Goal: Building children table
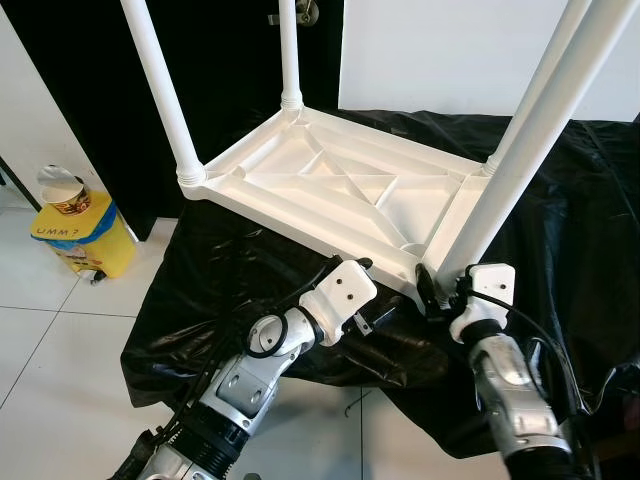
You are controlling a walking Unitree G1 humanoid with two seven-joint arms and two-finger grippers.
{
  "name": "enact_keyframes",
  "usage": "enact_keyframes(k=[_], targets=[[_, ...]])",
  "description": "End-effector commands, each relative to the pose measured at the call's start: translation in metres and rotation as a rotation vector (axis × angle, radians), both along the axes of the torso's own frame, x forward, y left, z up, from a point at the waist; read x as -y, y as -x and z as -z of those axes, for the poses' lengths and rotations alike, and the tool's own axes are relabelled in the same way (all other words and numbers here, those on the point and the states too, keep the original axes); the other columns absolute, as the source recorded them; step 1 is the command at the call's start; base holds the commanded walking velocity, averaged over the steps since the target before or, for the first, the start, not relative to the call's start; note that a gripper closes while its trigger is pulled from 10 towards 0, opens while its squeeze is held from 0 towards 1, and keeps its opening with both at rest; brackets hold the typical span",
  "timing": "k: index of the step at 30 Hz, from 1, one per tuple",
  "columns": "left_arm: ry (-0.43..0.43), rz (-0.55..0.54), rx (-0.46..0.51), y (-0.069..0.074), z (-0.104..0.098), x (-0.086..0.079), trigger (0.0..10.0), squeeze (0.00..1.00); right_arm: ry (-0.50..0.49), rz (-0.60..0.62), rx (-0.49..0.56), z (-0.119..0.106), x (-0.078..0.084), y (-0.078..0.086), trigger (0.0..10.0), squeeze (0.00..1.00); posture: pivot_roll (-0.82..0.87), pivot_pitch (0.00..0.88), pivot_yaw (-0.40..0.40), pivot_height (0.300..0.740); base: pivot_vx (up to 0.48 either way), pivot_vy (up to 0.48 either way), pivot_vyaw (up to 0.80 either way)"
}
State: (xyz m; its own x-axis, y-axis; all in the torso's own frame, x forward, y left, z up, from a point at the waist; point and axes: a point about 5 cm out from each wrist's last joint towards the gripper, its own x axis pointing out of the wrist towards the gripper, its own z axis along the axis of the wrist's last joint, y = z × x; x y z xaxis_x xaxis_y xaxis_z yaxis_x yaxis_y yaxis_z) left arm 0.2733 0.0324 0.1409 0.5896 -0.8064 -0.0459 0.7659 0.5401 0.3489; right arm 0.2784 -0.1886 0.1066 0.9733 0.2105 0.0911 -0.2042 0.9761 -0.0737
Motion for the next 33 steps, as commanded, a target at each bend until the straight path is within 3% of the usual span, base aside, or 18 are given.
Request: enact_keyframes(k=[1,8,13,14,15,16,18,19,20,33], targets=[[-0.019,0.043,-0.005,0.003,0.001,0.001,10.0,0.0,0.027,-0.079,-0.007,0.0,0.004,0.0,10.0,0.0,-0.01,0.01,-0.053,0.74,0.0,0.0,0.0],[-0.02,0.047,-0.004,0.002,0.001,0.002,10.0,0.0,0.107,-0.168,-0.021,-0.007,0.015,-0.015,10.0,0.0,-0.01,0.0,-0.052,0.74,0.0,0.0,0.0],[-0.02,0.048,0.001,0.001,0.001,0.003,10.0,0.0,0.152,-0.26,-0.042,-0.008,0.006,-0.031,10.0,0.0,0.0,0.0,-0.052,0.74,0.0,0.0,0.0],[-0.02,0.047,0.002,0.001,0.001,0.003,10.0,0.0,0.156,-0.273,-0.047,-0.007,0.002,-0.033,8.7,0.0,0.01,0.0,-0.056,0.74,0.0,0.0,0.0],[-0.02,0.047,0.002,0.001,0.001,0.003,10.0,0.0,0.156,-0.273,-0.047,-0.007,0.002,-0.033,8.7,0.0,0.01,0.0,-0.056,0.74,0.0,0.0,0.0],[-0.021,0.045,0.004,0.001,0.0,0.002,10.0,0.0,0.156,-0.287,-0.051,-0.005,0.0,-0.034,4.7,0.0,0.01,0.0,-0.056,0.74,0.0,0.0,0.0],[-0.021,0.045,0.004,0.001,0.0,0.002,10.0,0.0,0.156,-0.287,-0.051,-0.005,0.0,-0.034,4.7,0.0,0.01,0.0,-0.056,0.74,0.0,0.0,0.0],[-0.021,0.042,0.005,0.001,0.0,0.002,10.0,0.0,0.159,-0.299,-0.055,-0.004,-0.002,-0.035,2.7,0.0,0.01,0.0,-0.056,0.74,0.0,0.0,0.0],[-0.022,0.039,0.006,0.001,0.0,0.001,10.0,0.0,0.157,-0.309,-0.059,-0.003,-0.002,-0.035,0.0,0.0,0.01,0.0,-0.061,0.74,0.0,0.0,0.0],[-0.021,0.036,0.004,0.002,0.0,0.0,10.0,0.0,0.154,-0.326,-0.078,0.006,0.004,-0.031,0.0,0.0,0.01,0.0,-0.055,0.74,0.0,0.0,0.0]])
